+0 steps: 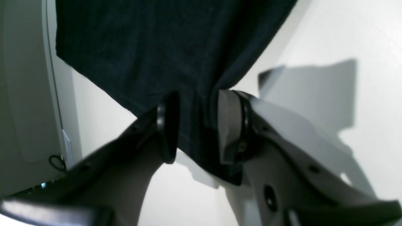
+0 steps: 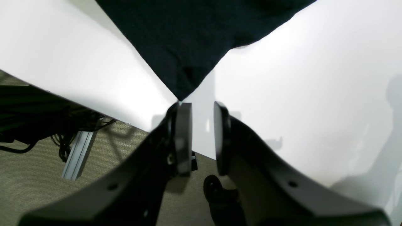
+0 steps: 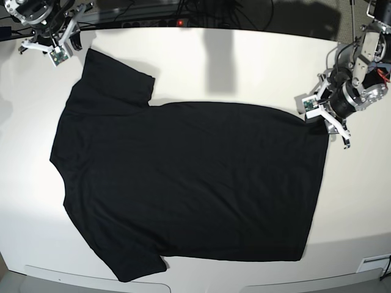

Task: Fold the T-shirt properly
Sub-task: 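Move both grippers to the shirt's shoulder corners and grasp them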

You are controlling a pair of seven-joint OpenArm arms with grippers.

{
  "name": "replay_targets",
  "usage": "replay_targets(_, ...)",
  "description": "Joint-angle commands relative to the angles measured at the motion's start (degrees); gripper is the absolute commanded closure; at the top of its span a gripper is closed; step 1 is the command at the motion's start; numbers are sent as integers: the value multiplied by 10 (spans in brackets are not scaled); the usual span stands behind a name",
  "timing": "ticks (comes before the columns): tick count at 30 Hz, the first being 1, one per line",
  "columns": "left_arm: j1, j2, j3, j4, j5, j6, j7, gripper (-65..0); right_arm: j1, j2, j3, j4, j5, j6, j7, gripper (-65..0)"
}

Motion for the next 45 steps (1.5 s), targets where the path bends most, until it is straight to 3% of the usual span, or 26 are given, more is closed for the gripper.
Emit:
replay_targets(1, 10, -7, 5, -13, 31, -49, 61, -212, -5, 6, 4, 10, 4, -3, 9, -126)
replay_targets(4, 10, -7, 5, -13, 28, -49, 96, -104, -4, 6, 4, 10, 4, -3, 12, -126)
replay_targets(7, 11, -7, 5, -13, -29, -49, 152, 0, -4, 6, 4, 10, 4, -3, 18, -126)
replay_targets(12, 11, -7, 5, -13, -179, -49, 239, 0, -4, 7, 4, 10, 4, -3, 22, -126)
replay_targets(17, 13, -7, 5, -12, -280, -49, 238, 0, -4, 7, 4, 10, -30, -2, 57, -128)
replay_targets(19, 13, -7, 5, -12, -312, -49, 236, 0, -3, 9, 4, 10, -60, -3, 73, -182)
replay_targets(23, 13, -7, 5, -12, -363, -49, 216, 0, 19, 10, 4, 10, -106, 10, 76, -352)
replay_targets(27, 13, -7, 5, -12, -369, -49, 194, 0, 46, 25, -4, 8, -147, 56, 77, -367)
replay_targets(29, 13, -7, 5, -12, -369, -49, 195, 0, 53, 48, -24, 7, -169, 56, 78, -367)
replay_targets(36, 13, -7, 5, -12, -369, -49, 195, 0, 61, 131, -122, 7, -342, 40, 78, -366)
replay_targets(42, 13, -7, 5, -12, -369, -49, 195, 0, 62, 173, -148, -24, -386, 35, 97, -366)
replay_targets(45, 13, -7, 5, -12, -369, -49, 195, 0, 80, 181, -149, -63, -418, 11, 123, -366)
